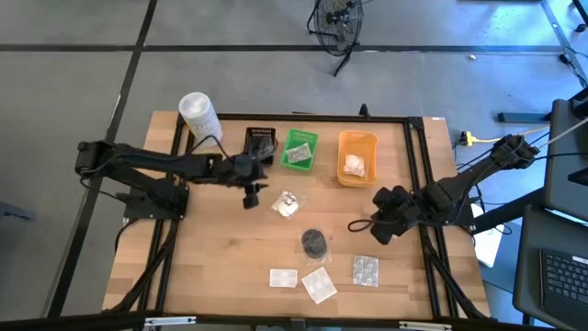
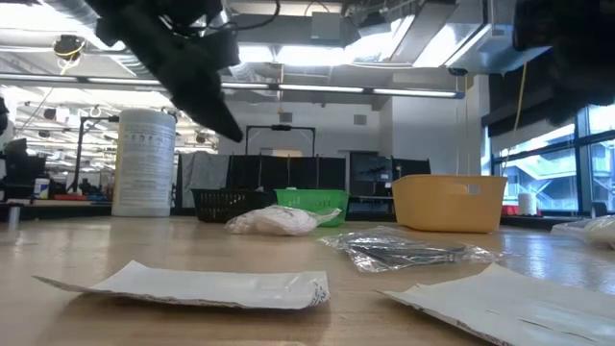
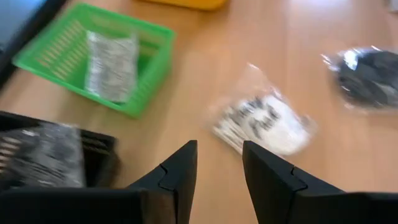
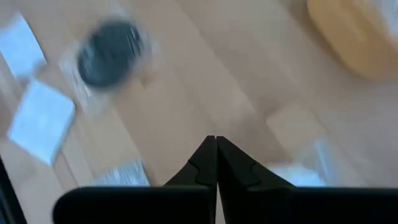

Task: Pick & Place Travel size toiletries
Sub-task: Put the white cotton pack into the yellow bin

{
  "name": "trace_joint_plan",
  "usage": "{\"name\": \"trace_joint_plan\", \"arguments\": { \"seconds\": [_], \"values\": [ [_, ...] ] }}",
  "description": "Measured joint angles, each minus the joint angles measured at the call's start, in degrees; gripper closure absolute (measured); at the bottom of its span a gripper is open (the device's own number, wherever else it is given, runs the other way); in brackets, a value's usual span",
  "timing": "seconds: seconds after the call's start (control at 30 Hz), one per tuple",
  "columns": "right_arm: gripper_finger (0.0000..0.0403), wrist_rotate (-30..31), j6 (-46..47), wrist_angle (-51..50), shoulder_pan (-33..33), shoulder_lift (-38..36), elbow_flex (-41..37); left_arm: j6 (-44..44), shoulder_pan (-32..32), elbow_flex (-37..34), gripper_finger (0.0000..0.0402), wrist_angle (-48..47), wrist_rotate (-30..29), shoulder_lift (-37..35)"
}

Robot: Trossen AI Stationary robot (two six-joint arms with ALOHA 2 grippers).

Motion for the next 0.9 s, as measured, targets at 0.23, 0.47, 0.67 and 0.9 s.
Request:
{"name": "trace_joint_plan", "arguments": {
  "seconds": [0.23, 0.47, 0.67, 0.9],
  "values": [
    [0.0393, -7.01, -1.68, -2.99, 1.79, 0.00, 0.00, -5.12, -6.64, -1.72, 0.0277, -5.28, -0.31, -0.36],
    [0.0394, -11.94, -1.45, -6.05, 3.65, 0.00, 0.00, -8.05, -11.03, -1.72, 0.0277, -6.50, -5.80, 0.00],
    [0.0379, -12.14, 3.16, -6.03, 5.04, 0.00, 0.00, -8.06, -12.41, -1.72, 0.0277, -6.51, -6.14, 0.00],
    [0.0303, -11.25, 6.21, -5.88, 7.63, 0.69, -3.25, -8.01, -12.42, -1.72, 0.0277, -6.51, -8.53, 0.00]
  ]
}}
